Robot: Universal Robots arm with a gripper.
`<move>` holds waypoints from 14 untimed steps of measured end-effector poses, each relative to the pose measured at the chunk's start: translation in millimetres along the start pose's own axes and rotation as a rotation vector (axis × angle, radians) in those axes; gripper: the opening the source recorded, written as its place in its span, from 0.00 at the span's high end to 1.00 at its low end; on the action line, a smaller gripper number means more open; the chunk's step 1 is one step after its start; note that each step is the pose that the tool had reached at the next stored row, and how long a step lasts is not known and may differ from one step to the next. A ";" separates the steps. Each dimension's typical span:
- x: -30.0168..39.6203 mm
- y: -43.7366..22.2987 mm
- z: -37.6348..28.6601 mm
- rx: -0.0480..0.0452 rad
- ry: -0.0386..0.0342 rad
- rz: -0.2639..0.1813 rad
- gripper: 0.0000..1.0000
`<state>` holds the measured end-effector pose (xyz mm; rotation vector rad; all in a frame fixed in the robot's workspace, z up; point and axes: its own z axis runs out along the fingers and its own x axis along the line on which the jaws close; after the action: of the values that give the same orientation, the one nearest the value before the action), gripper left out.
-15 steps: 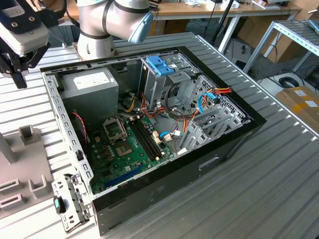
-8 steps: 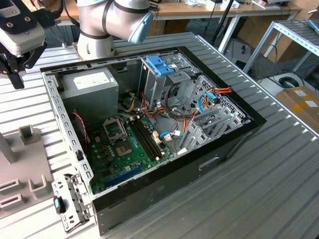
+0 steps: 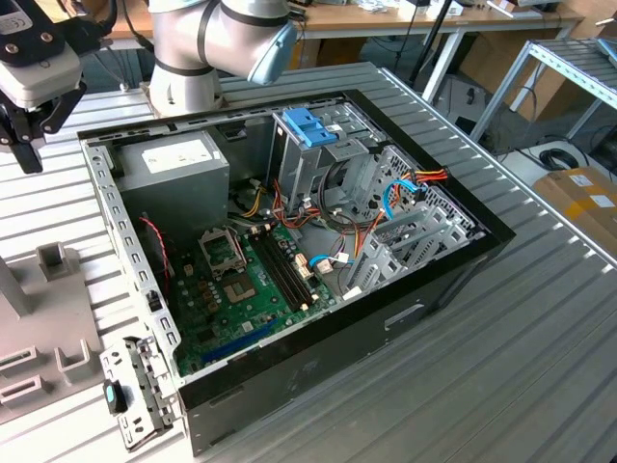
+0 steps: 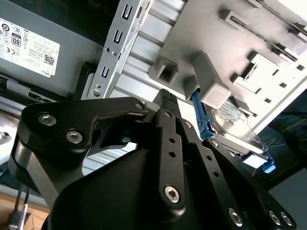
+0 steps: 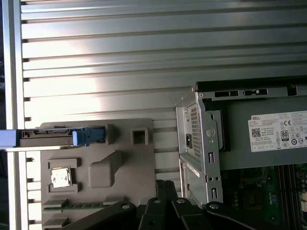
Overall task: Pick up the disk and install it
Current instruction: 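Reach for the disk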
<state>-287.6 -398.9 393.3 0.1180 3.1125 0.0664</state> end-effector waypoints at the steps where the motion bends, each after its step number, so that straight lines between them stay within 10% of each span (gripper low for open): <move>1: 0.3 0.0 0.0 0.0000 0.0000 0.000 0.89; 14: 5.3 -0.4 -0.1 0.0000 0.0000 0.000 0.89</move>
<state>-292.9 -399.0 393.3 0.1179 3.1125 0.0664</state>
